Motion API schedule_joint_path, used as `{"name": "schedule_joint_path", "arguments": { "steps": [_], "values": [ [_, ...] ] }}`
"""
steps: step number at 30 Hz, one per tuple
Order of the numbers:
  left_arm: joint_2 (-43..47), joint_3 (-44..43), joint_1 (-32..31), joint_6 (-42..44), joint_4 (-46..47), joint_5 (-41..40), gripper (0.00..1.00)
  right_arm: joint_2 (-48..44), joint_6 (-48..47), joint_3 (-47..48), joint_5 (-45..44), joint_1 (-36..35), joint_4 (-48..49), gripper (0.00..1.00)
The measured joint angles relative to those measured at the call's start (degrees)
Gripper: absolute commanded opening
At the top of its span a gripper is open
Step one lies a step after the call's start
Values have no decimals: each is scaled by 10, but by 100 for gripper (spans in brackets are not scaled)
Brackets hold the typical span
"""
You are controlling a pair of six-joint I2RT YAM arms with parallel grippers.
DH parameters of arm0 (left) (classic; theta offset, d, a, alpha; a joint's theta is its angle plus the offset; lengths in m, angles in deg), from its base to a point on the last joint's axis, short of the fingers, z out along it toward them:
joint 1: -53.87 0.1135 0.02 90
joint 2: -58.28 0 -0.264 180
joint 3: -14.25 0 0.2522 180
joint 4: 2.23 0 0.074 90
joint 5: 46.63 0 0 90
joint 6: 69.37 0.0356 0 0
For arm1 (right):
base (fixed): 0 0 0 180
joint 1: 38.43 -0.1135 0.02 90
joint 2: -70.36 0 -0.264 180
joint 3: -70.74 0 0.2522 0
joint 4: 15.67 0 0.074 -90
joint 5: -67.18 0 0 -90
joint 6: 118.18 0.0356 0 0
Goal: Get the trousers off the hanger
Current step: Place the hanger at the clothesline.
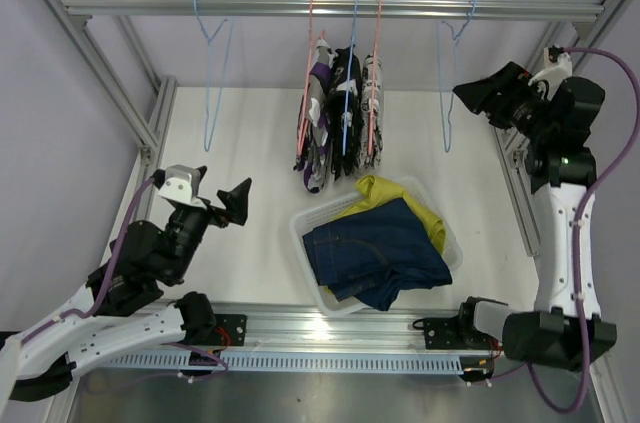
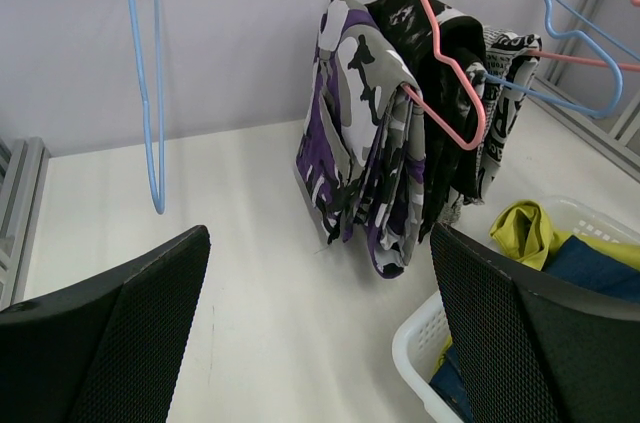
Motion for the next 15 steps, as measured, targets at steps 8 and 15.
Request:
{"name": "schedule_joint_path", "arguments": {
  "steps": [8, 15],
  "values": [
    [0, 1, 0, 0, 0, 0, 95, -142, -3, -32, -36, 0, 2, 65],
    [-7, 1, 0, 0, 0, 0, 95, -113, 22, -26, -6, -80, 45, 54]
  ]
}}
